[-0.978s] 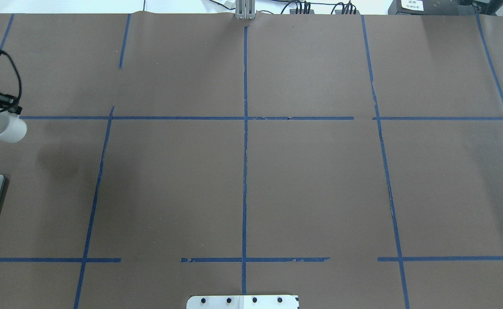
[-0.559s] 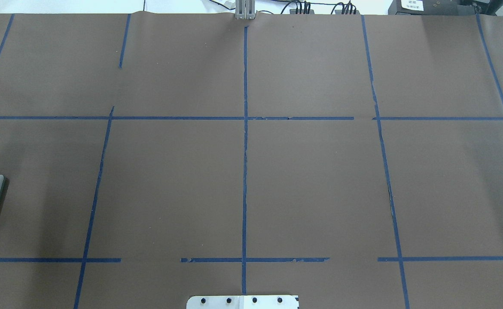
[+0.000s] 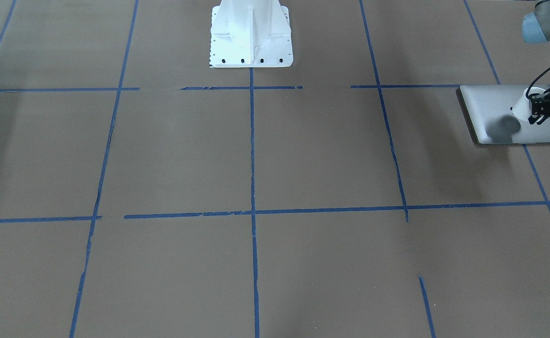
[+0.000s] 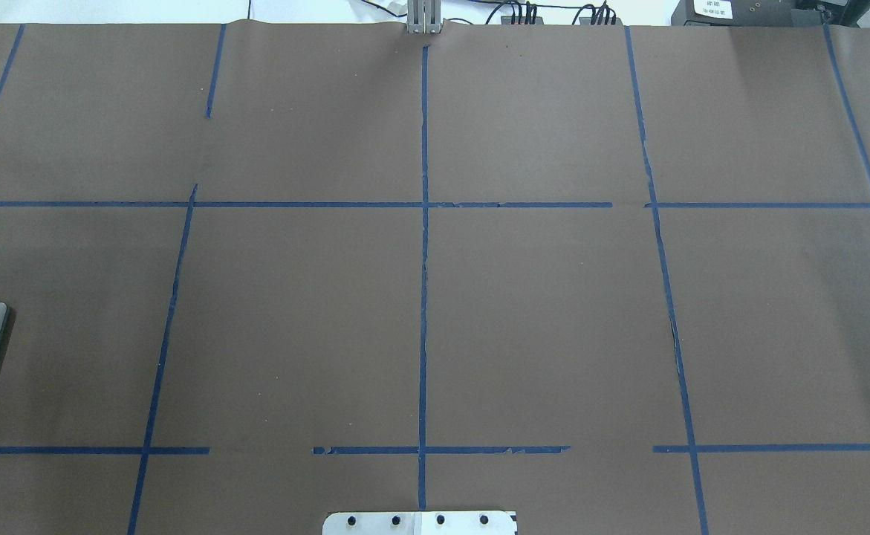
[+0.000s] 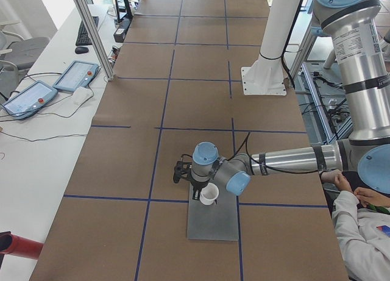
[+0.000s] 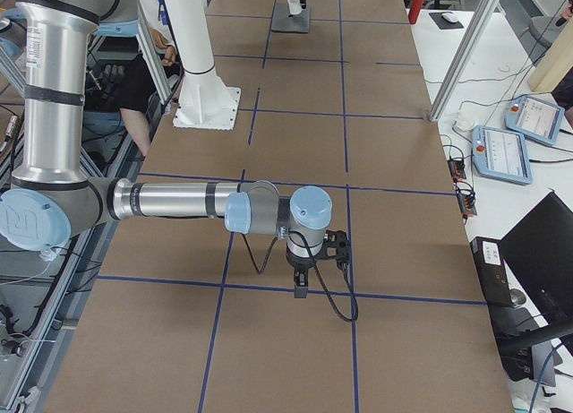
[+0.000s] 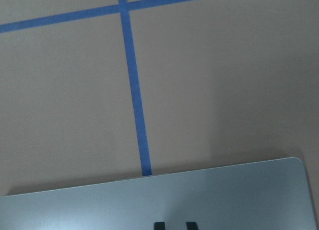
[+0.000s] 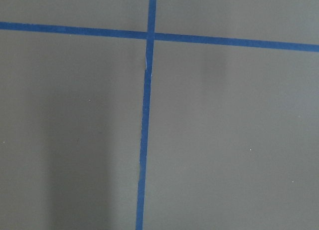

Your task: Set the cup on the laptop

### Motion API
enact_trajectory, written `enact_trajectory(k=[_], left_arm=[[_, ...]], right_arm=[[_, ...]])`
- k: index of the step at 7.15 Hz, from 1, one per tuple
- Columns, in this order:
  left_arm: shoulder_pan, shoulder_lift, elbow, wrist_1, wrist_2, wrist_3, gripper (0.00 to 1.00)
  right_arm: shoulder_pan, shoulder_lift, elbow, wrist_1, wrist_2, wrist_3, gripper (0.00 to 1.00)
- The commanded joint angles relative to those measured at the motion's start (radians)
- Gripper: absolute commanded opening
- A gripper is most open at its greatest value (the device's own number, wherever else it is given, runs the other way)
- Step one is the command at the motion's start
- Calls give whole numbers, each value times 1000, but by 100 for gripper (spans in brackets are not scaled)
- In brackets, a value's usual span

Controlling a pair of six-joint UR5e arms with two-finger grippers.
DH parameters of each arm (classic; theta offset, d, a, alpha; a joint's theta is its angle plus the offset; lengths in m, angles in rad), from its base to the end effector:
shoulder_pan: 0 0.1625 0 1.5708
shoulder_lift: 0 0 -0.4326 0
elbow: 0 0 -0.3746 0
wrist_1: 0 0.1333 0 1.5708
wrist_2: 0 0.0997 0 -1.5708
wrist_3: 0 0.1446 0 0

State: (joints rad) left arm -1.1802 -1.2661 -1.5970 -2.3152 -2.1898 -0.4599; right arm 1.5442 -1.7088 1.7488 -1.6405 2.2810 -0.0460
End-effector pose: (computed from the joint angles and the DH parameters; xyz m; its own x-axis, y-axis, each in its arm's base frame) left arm 0.0961 -0.3631 0.7386 0.7369 0.1272 -0.6639 -0.0146 0.9849 0.1725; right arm 0.0281 -0.4121 0.6886 0.7565 -0.0468 0.6524 0.0614 0.9981 0.0003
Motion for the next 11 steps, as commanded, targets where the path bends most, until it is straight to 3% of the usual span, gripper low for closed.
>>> enact_trajectory(k=[1, 4, 6, 10, 11], left_arm=[[4, 1, 51, -67, -4, -13, 0], [8, -1, 57, -62, -14, -13, 0], [10, -1, 57, -53, -85, -16, 0], [10, -1, 74, -55, -84, -43, 0], [10, -1, 74, -55, -85, -43, 17]], right_arm=[[0, 0, 0, 1, -1, 0, 100], [0, 0, 0, 1, -1, 0, 100], [0, 0, 0, 1, 0, 0, 100], [0, 0, 0, -1, 0, 0, 100], [0, 0, 0, 1, 0, 0, 100]])
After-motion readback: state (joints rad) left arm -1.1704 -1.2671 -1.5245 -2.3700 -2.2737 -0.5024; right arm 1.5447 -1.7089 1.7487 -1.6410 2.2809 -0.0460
